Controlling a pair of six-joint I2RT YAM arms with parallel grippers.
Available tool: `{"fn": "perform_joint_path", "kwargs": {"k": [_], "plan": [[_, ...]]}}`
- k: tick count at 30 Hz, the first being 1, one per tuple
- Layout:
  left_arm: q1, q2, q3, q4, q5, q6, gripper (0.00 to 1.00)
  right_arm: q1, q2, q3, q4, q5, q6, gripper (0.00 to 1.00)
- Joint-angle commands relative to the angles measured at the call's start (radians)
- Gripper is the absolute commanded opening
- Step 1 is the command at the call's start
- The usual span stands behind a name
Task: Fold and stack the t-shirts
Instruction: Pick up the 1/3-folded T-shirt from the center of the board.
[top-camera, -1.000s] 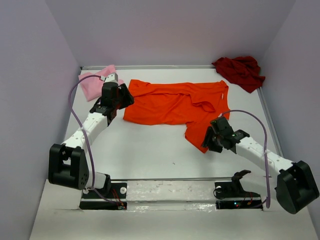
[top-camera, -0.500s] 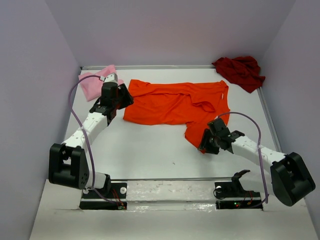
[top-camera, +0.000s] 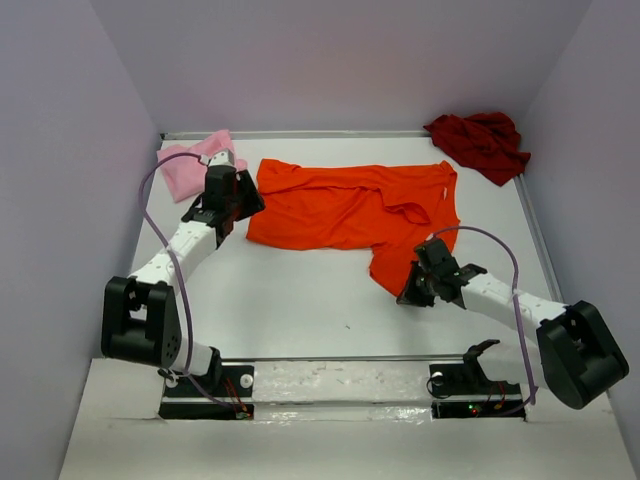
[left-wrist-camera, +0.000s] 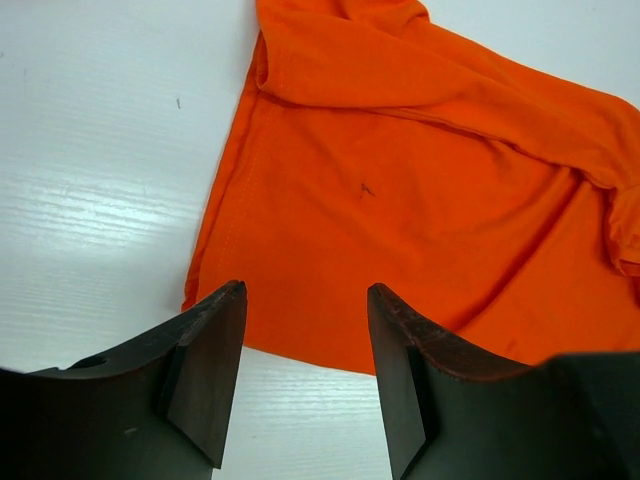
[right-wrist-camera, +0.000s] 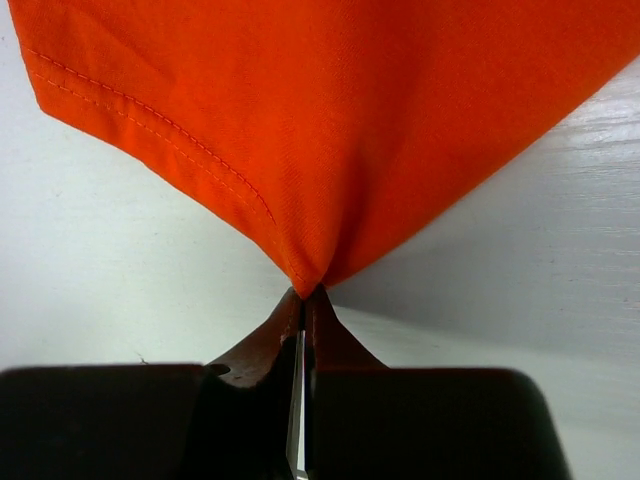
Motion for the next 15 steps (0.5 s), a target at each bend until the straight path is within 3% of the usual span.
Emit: {"fn": "perform_joint_path", "kwargs": {"k": [1,15], "plan": [[0.006,0.032,0.006,0.005,-0.052,-0.001,0.61,0.008,-0.008,-0.015,0.024,-0.017,-0.006,0.0],[0.014,0.239,-0.017,-0.061,-0.06,-0.109,0.59,0.008,-0.111,0.006,0.022,0.003,-0.025,0.0]]}}
